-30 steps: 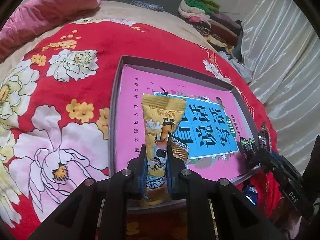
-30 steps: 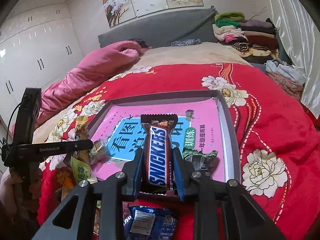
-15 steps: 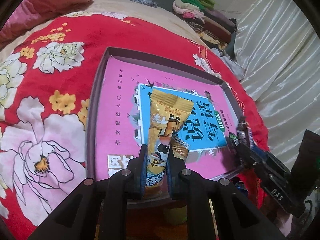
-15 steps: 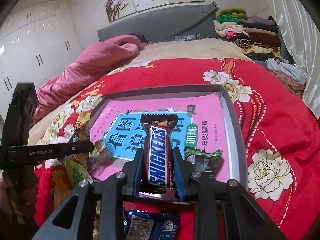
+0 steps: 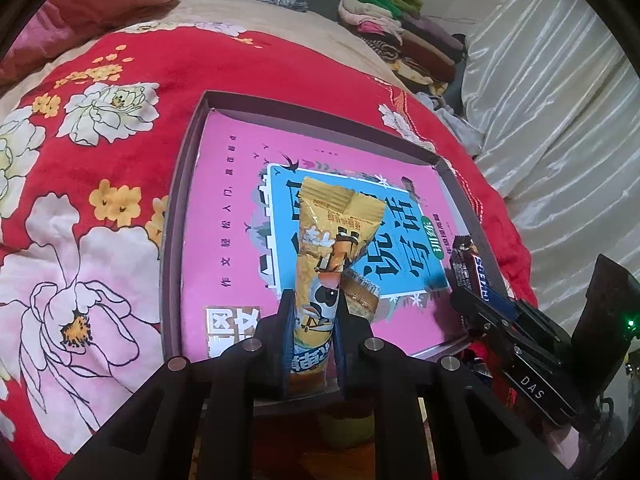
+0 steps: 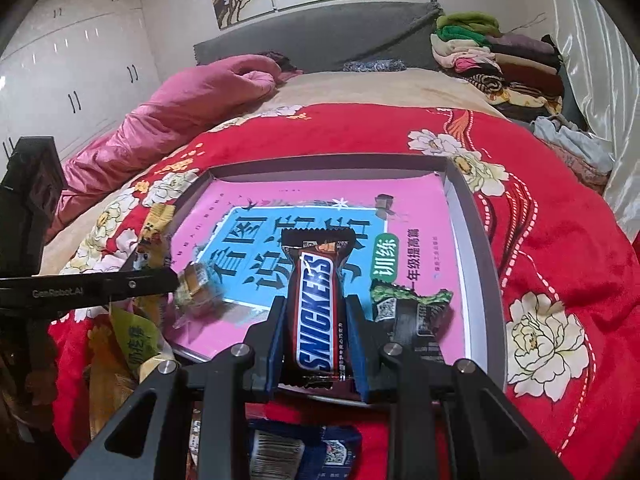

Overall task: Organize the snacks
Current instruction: 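Carry the Snickers bar in the right gripper over the tray while the left carries the yellow bag, then lower and open the left gripper on the tray while the right releases the Snickers bar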

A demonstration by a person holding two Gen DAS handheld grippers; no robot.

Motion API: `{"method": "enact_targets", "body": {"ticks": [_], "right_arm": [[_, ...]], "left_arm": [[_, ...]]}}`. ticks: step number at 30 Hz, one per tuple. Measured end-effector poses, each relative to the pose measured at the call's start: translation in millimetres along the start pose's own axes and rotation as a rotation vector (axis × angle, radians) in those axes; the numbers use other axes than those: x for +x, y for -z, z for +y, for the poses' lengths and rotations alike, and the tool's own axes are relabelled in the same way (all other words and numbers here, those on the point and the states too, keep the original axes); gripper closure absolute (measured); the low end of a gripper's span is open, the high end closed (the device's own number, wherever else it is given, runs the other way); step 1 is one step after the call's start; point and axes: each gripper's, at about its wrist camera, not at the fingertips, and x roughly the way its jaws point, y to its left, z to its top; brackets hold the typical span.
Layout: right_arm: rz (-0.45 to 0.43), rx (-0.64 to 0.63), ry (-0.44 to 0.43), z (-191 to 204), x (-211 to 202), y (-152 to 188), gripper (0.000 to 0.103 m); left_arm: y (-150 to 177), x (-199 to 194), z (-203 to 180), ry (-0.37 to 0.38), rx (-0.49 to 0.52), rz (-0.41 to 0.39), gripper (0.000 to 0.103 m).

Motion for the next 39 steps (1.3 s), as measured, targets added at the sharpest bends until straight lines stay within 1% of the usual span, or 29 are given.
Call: {"method": "enact_targets", "body": {"ticks": [4,12,22,27,31,36,38,39], "right_arm": [[0.005,0.011,0.005,-3.3,0.7,0.9,0.074],[0.009,0.001,0.003,-0.6,1.4,0.9,0.074],[0.018,0.006,-0.01,-0.6,2.4,1.2,0.074],[0.021,0.006,-0.014,0.1,3.1,2.3,0.074],[0.024,0.006,-0.019,0.3,3.9,2.7,0.074],[0.024,0.01,-0.028,0.0,3.9,3.9,0.074],[0.023,0.011,-0.034,0.0,3.8,3.9,0.074],[0.02,0.013,-0.037,0.1,2.5,3.8,0.074]], "left_arm": [[-0.1,-3.5,3.1,-0.007,0.0,-0.007,0.085],[-1.7,-5.9,11.7,-0.052,-0.008,-0.012,0.085],[-1.9,-6.4,13.9,-0.057,-0.021,-0.013,0.085],[-1.3,-8.0,12.8,-0.069,-0.01,-0.016,0.085],[-1.1,-8.6,12.9,-0.074,-0.011,-0.013,0.082],[-0.8,-9.0,12.4,-0.079,-0.006,-0.012,0.08],[-0.7,-9.7,12.8,-0.079,-0.008,-0.013,0.077],[-0.8,-10.4,13.2,-0.078,-0.011,-0.013,0.073]]}}
